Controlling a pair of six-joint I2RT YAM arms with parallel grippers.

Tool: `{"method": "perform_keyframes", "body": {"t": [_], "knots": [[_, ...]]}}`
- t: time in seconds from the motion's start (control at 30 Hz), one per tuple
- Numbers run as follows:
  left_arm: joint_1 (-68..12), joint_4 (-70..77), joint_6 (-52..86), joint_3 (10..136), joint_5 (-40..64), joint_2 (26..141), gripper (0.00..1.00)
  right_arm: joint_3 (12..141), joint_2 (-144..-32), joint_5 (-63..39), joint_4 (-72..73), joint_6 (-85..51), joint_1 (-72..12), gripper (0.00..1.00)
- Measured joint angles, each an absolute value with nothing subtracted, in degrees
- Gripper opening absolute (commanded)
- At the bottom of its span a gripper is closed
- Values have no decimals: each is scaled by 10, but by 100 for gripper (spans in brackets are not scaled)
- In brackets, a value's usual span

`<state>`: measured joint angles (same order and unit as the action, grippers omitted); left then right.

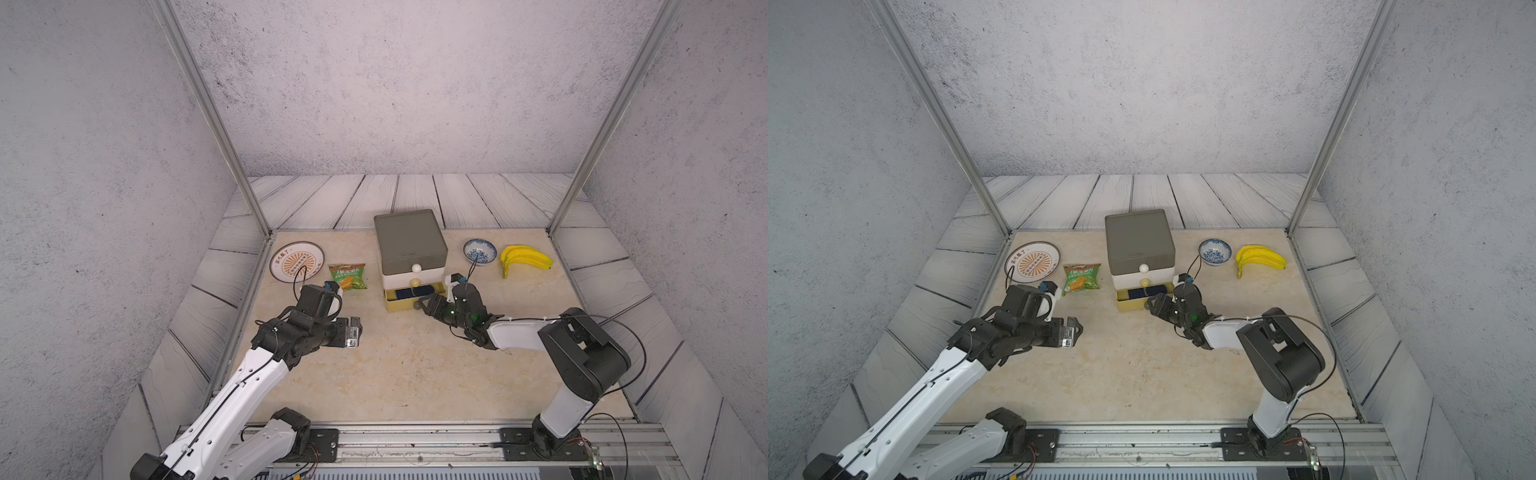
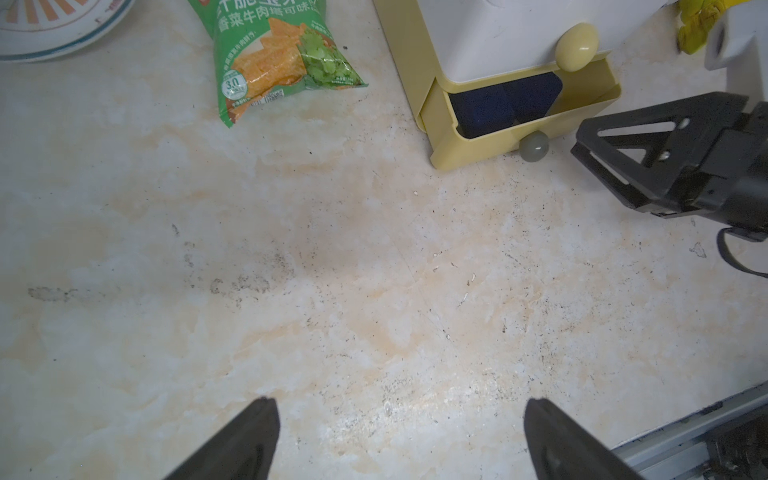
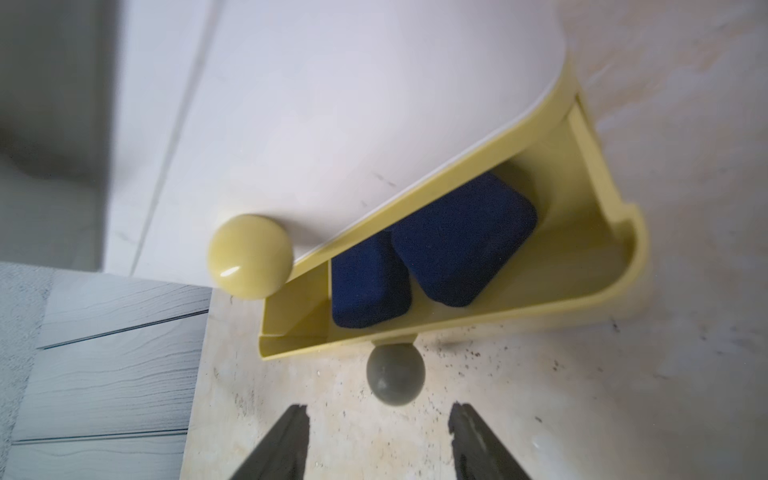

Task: Place the brooch boxes into the drawer by color
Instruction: Close the drawer in the storage box.

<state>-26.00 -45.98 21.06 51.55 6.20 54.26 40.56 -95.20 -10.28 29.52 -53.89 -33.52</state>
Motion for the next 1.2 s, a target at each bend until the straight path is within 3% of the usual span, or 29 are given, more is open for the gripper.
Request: {"method": "perform_keyframes", "body": {"t": [0.03,0.1,0.33,1.2], "knots": [[-260,-460,211,516,63,542,98,401,-937,-103,288,-538,-333,17],[-260,-459,211,516,65,540,98,393,-915,-100,277,-537,-328,0],[-260,-458,215,518,72,538,98,387,-922,-99,264,-539,-310,0],[-256,-462,219,532,36,556,98,503,-1146,-120,385,-572,-274,0]]}}
